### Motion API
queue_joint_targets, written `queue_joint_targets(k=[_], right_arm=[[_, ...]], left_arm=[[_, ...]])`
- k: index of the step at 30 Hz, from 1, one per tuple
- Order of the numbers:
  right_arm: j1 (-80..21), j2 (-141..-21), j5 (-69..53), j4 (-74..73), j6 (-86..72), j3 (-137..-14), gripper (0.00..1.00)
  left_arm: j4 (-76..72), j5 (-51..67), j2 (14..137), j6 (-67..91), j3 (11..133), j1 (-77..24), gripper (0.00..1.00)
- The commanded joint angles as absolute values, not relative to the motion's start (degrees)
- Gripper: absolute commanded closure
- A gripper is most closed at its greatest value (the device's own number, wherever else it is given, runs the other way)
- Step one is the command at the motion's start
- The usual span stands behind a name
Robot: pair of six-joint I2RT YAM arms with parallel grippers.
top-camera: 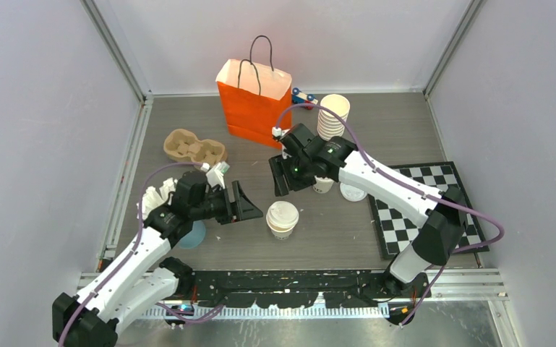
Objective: Pack the takeout coffee
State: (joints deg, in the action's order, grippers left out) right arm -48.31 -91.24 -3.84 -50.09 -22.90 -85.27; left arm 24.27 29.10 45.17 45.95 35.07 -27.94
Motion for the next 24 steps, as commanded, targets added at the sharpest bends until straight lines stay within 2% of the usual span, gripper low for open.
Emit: queue_joint_targets(k=[1, 4, 10, 17, 24], right_arm=[[-48.34, -90.12, -2.34, -47.92, -22.18, -84.45, 0.39], [-46.47, -91.67, -3.64, -48.27, -21.61, -84.26, 0.39], [-45.18, -94.04, -17.27, -46.14, -21.02, -82.47, 0.35], [-45.38, -91.45, -18.12, -44.74, -21.91, -79.08, 0.41], [-48.1, -87.25, -18.12, -43.52, -20.69, -77.61, 0.41]], left_arm=[[13.32, 29.97, 46.59, 51.3, 32.79, -29.44, 0.3], [10.83, 29.94, 47.51, 52.7, 31.8, -29.98, 0.3], [7.17, 29.56, 47.71, 54.95, 29.45, -30.88, 0.29], [7.13, 28.62, 47.99, 54.82, 28.43, -30.98, 0.32], [7.28, 26.7, 47.21, 54.73, 27.41, -31.02, 0.38]])
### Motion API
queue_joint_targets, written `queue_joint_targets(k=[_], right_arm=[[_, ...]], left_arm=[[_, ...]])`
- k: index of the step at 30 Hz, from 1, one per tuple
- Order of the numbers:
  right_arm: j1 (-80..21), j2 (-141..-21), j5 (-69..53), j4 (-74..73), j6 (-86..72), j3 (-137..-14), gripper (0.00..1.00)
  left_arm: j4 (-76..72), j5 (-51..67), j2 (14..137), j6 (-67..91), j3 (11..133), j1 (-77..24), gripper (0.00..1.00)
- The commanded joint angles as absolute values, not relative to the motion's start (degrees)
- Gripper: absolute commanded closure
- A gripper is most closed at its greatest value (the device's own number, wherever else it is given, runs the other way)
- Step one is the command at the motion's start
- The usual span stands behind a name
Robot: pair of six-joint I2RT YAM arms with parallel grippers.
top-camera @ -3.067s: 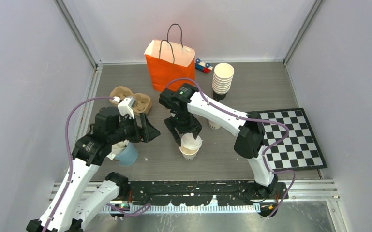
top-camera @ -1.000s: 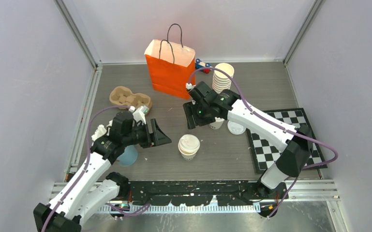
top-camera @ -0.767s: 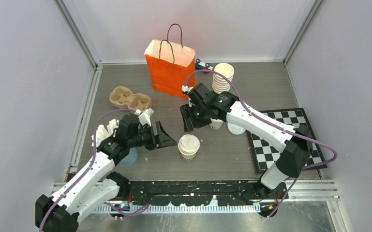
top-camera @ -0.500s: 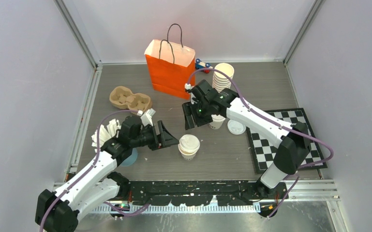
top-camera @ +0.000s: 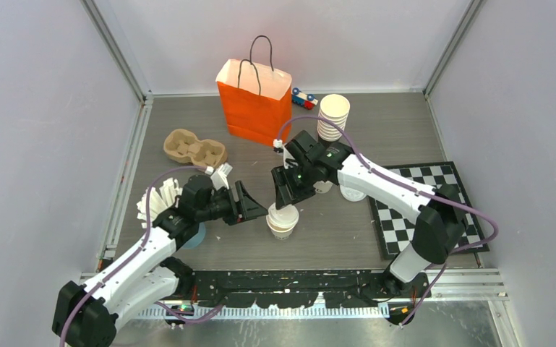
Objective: Pack the takeout coffee
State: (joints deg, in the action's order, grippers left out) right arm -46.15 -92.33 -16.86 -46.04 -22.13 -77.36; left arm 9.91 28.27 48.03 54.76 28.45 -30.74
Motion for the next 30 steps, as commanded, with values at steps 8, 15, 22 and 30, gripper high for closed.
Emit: queue_joint_targets(k=[8, 15, 22, 30], right_arm=[[-52.71, -88.24, -17.27, -40.59, -20.21, -77.23, 0.41], [-54.01, -89.0, -16.35, -40.0, -19.94, -77.39, 0.41], [-54.2, -88.53, -16.0, -39.81, -19.81, -77.24, 0.41], [-54.55, -89.81, -16.37, -39.99, -20.02, -77.17, 0.41]], left_arm=[[9.38, 23.73, 48.69, 52.82, 26.44, -31.03, 0.46], [9.93, 22.72, 49.4, 51.96, 25.89, -31.03, 0.51], [9.99, 21.67, 49.89, 51.33, 24.95, -31.02, 0.56], [5.33, 24.49, 52.58, 52.44, 23.38, -30.99, 0.57]])
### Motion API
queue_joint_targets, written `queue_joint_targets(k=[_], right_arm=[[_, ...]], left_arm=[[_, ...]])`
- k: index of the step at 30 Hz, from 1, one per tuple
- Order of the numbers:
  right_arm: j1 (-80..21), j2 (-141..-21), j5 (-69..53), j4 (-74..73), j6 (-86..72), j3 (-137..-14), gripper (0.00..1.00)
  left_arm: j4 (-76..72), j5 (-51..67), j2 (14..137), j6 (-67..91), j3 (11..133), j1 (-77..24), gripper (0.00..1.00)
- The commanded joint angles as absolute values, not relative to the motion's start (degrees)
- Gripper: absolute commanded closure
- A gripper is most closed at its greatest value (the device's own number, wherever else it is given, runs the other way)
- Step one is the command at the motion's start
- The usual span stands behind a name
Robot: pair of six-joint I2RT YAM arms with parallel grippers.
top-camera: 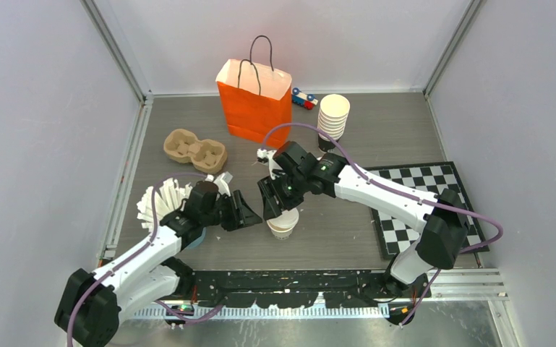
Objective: Pack the takeout coffee
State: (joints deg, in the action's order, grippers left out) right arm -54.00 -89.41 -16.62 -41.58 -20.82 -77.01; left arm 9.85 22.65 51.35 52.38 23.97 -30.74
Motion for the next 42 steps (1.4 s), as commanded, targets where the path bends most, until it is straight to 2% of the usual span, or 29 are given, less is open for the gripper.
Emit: queue_joint_targets(k=[1, 13, 28, 42], right_arm=[[-54.71, -89.93, -16.43, -39.92, -20.16, -77.09, 0.41], [-56.09, -90.44, -16.59, -39.73, -20.88, -76.47, 0.4], [-57.45, -90.53, -17.13, -39.81, -21.93, -76.51, 0.41], [-58.15, -90.04, -17.28, -39.93, -23.0, -75.96, 0.4]], left_arm=[[4.91, 24.89, 53.04, 52.47, 23.42, -31.01, 0.57], [-1.48, 27.68, 56.82, 54.19, 22.34, -31.01, 0.58], [-2.02, 27.57, 57.17, 54.31, 22.59, -31.03, 0.58], [5.12, 24.73, 55.2, 50.89, 25.67, -31.02, 0.57]])
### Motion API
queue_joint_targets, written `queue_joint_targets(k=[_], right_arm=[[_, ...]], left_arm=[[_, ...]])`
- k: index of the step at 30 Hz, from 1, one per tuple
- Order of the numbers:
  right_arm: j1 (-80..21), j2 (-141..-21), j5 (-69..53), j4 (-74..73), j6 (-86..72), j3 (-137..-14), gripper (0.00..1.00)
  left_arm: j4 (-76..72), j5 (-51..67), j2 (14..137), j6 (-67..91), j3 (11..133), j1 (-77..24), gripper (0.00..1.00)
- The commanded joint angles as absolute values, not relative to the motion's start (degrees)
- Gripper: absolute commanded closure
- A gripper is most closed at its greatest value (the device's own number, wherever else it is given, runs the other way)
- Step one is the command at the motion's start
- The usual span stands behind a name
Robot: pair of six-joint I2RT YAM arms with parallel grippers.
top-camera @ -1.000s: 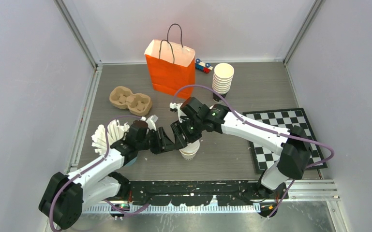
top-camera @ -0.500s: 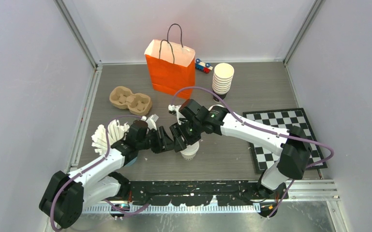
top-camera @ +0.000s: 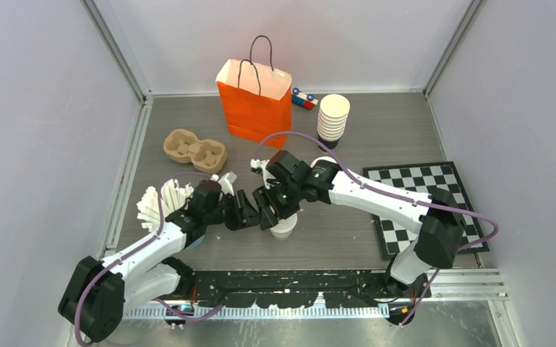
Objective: Pack the takeout coffee
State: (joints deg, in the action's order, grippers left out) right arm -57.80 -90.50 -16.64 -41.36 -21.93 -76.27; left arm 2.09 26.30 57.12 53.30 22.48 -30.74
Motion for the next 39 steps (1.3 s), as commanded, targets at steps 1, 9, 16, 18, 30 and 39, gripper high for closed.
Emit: queue_joint_targets(k=[1, 9, 16, 18, 30, 39], right_arm=[[-58.17, -89.97, -17.43, -39.76, -23.1, -75.97, 0.41], [-58.2, -86.09, -16.85, -37.55, -26.47, -76.37, 0.38], [-58.1, -77.2, -2.53, -37.18, -30.64, -72.49, 0.38], [-57.76, -75.69, 0.65, -37.58, -30.83, -71.16, 0.38], [-51.06, -77.25, -4.38, -38.15, -28.11, -67.35, 0.4], [-47.95, -80.51, -9.49, -35.62, -26.3, -65.65, 0.46]], left_arm=[[5.97, 24.16, 54.79, 50.63, 26.07, -30.98, 0.56], [11.79, 20.61, 51.87, 49.3, 30.92, -30.98, 0.49], [9.72, 23.29, 52.22, 47.64, 32.64, -31.02, 0.41], [8.46, 25.55, 52.45, 47.12, 32.62, -31.03, 0.39], [7.53, 28.96, 55.26, 43.15, 33.49, -31.03, 0.38], [5.46, 30.05, 59.42, 42.34, 33.17, -31.01, 0.48]])
